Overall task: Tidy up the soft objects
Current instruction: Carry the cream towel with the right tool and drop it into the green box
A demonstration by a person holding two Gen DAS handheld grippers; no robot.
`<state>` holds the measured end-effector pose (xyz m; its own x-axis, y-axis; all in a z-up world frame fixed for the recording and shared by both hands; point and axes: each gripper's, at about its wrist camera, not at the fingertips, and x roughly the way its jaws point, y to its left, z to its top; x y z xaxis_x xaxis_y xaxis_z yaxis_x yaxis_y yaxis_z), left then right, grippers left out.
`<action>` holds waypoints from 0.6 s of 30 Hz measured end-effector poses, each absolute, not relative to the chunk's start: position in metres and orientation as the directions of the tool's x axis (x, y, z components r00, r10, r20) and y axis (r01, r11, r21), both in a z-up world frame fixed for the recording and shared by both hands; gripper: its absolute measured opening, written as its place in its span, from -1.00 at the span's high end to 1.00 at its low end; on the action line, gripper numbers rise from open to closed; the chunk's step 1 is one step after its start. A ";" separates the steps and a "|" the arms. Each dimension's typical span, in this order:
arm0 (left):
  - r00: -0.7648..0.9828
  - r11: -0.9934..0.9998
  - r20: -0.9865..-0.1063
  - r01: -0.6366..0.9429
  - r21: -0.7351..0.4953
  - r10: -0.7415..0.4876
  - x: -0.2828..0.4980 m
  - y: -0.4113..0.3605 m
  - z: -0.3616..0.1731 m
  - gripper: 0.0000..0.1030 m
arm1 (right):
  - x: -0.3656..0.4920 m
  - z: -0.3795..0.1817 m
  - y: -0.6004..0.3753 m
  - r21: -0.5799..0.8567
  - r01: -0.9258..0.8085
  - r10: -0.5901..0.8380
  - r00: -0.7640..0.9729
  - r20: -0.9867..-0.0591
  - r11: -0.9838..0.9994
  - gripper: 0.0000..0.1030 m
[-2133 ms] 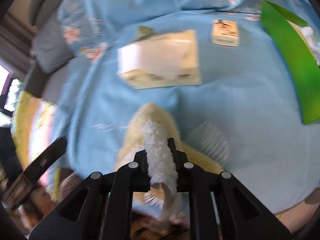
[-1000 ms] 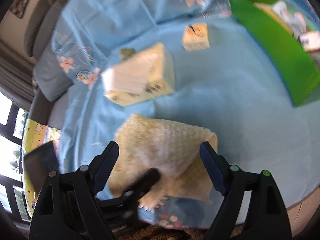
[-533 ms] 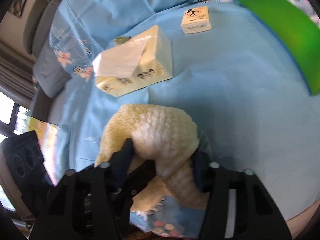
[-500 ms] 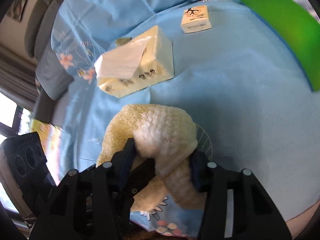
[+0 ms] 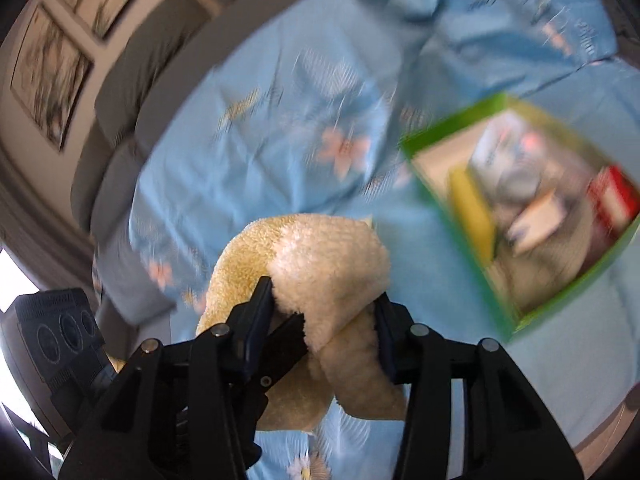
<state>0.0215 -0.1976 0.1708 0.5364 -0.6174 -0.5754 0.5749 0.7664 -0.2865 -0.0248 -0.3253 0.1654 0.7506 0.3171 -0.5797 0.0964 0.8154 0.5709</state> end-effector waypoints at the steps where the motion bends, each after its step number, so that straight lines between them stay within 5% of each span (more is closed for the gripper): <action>1: 0.530 0.752 -0.564 0.593 -0.287 -0.634 0.030 -0.207 0.174 0.31 | -0.022 0.171 -0.335 0.566 0.107 0.295 0.766 -0.571 0.817 0.10; 11: 0.484 0.695 -0.548 0.662 -0.280 -0.682 0.110 -0.289 0.167 0.31 | 0.035 0.176 -0.412 0.564 0.215 0.154 0.831 -0.534 0.797 0.09; 18: 0.418 0.708 -0.619 0.617 -0.343 -0.664 0.157 -0.307 0.123 0.31 | 0.086 0.143 -0.433 0.517 0.277 0.126 0.779 -0.614 0.810 0.10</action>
<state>0.1574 -0.3071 0.1230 0.4184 -0.6642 -0.6195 0.6169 0.7084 -0.3429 0.0859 -0.4331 0.1435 0.7789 0.1263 -0.6144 0.2767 0.8098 0.5173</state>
